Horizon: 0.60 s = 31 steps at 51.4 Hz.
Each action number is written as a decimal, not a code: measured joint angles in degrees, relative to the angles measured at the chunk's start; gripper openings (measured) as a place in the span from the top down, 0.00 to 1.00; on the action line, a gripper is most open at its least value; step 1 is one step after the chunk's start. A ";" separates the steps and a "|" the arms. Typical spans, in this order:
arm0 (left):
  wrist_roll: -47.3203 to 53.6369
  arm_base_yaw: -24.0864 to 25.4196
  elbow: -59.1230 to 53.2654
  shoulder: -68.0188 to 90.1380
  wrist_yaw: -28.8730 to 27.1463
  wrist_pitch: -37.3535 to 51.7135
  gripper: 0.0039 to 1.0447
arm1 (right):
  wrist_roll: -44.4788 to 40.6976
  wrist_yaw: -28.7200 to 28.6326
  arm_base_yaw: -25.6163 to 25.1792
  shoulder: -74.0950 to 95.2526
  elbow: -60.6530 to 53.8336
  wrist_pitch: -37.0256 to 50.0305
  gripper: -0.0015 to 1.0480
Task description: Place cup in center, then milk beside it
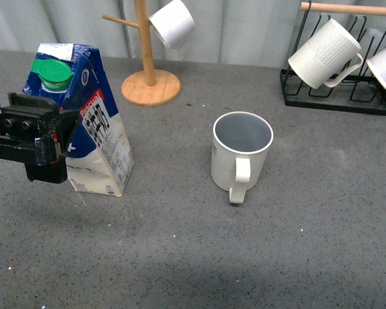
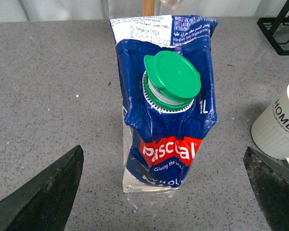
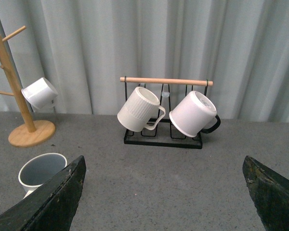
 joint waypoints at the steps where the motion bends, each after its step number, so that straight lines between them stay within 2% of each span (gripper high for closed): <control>1: -0.02 0.00 0.13 0.31 0.02 0.02 0.06 | 0.00 0.00 0.00 0.00 0.00 0.00 0.09; 31: -0.85 0.76 4.39 7.63 0.02 3.76 0.06 | 0.00 0.00 0.00 0.00 0.00 0.00 0.09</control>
